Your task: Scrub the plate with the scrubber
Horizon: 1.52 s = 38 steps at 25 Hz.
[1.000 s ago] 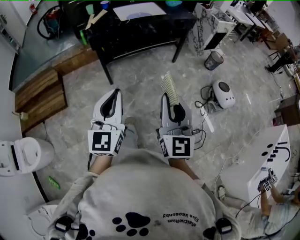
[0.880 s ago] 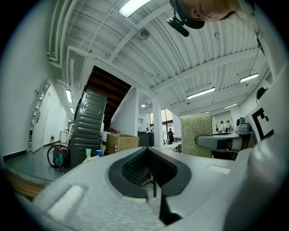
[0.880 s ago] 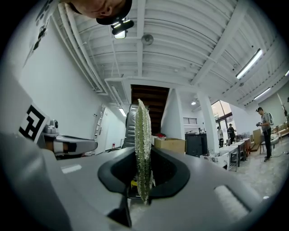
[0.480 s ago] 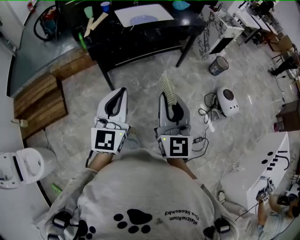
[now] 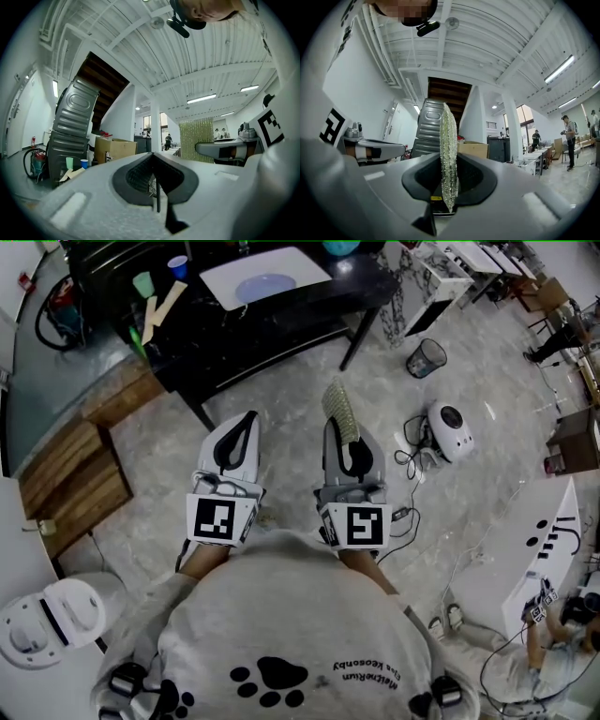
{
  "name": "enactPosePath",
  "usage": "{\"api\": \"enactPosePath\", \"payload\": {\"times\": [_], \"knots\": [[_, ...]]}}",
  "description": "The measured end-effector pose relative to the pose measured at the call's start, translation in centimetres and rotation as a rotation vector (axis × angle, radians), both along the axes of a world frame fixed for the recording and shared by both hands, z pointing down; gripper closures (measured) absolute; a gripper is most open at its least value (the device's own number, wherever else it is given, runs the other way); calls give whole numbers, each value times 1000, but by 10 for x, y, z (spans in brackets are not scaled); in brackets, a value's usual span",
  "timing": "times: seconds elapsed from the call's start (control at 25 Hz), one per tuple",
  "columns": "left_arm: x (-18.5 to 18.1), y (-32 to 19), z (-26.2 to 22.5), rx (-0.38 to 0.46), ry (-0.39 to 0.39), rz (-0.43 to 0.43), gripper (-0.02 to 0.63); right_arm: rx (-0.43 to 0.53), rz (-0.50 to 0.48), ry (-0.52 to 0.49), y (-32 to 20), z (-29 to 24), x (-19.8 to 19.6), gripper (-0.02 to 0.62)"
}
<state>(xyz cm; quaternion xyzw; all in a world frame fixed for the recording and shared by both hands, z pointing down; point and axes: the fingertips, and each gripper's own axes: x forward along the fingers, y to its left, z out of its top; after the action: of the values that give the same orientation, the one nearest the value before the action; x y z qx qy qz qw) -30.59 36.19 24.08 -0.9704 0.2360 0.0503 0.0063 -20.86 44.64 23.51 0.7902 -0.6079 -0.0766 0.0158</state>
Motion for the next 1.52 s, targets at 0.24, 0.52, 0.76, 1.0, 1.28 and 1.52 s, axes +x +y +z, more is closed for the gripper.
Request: {"api": "enactPosePath", "payload": {"times": [0.24,0.52,0.76,1.0,1.28,1.52], "knots": [[4,-20,12,-31,10,25,601,-34,22,-10,-18,14,-3,526],[-2,-39,24,-59,3,12,600,-48,10,-13,-39,22,-3,526],[10,-64,28,-64,3,-13,601,-36,-28,-4,-69,20,8,526],[39,-98,32,-74,-2,-39,601,-35,-60,-12,-112,22,42,526],[94,-144,27,-73,-3,-83,601,-36,-106,-14,-166,18,105,526],[143,-182,24,-74,-12,-137,601,-41,-161,-20,-212,16,159,526]]}}
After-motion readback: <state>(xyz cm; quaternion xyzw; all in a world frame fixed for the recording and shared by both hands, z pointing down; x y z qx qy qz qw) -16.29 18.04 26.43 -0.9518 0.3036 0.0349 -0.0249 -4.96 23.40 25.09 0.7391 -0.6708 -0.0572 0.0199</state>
